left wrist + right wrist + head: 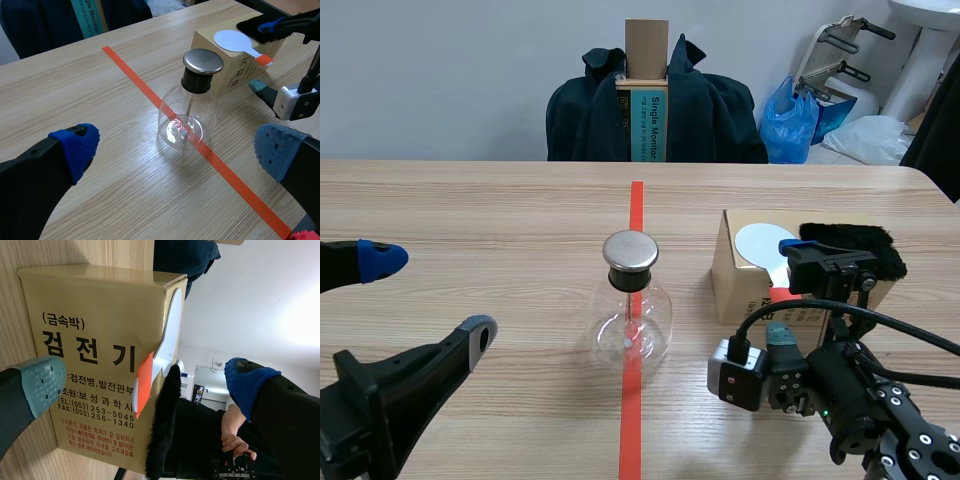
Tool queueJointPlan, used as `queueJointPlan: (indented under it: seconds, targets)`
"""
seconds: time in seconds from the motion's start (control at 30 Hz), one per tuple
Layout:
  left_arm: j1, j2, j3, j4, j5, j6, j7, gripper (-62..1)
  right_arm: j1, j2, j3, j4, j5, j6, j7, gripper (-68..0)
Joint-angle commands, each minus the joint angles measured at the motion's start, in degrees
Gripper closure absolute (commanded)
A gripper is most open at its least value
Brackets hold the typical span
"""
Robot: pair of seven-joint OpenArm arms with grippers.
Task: Do the electroscope experiment.
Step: 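Pick up the white charging plate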
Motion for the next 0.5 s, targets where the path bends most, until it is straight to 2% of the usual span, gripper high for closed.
queueJointPlan:
  seconds: [0.0, 0.07, 0.2, 0.37, 0.47]
  targets:
    - [-0.2, 0.28, 0.07, 0.72, -0.39, -0.15, -1.03, -62.3, 0.39, 0.33, 0.57, 1.09, 0.2, -0.52, 0.0, -67.4]
    - [-0.2, 0.28, 0.07, 0.72, -0.39, -0.15, -1.03, -62.3, 0.39, 0.33, 0.57, 1.09, 0.2, -0.52, 0.0, -58.3]
    - [-0.2, 0.28, 0.07, 0.72, -0.39, -0.15, -1.03, -62.3, 0.39, 0.33, 0.57, 1.11, 0.2, -0.52, 0.68, -34.6]
    - [-0.2, 0.28, 0.07, 0.72, -0.39, -0.15, -1.05, -62.3, 0.39, 0.48, 0.57, 1.11, 0.2, -0.7, 1.07, -23.6]
    - [-0.2, 0.28, 0.07, 0.72, -0.39, -0.15, -1.05, -62.3, 0.39, 0.48, 0.57, 1.11, 0.2, -0.7, 1.07, -13.5]
